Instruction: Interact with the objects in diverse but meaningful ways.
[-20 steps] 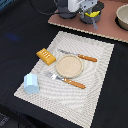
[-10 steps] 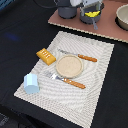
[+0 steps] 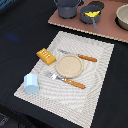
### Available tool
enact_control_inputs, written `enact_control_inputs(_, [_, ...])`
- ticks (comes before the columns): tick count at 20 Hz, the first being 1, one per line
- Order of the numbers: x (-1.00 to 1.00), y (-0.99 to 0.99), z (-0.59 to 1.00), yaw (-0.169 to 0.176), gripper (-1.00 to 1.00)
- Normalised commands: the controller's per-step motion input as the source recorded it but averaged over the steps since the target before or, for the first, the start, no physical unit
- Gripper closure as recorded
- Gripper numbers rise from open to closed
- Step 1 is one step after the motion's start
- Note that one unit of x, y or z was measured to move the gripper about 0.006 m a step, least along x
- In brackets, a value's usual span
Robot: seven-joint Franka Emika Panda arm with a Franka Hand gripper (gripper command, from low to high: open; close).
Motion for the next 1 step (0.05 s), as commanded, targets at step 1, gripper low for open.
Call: enact_control_inputs(1, [-0.09, 0.1, 0.0, 0.009, -1.0])
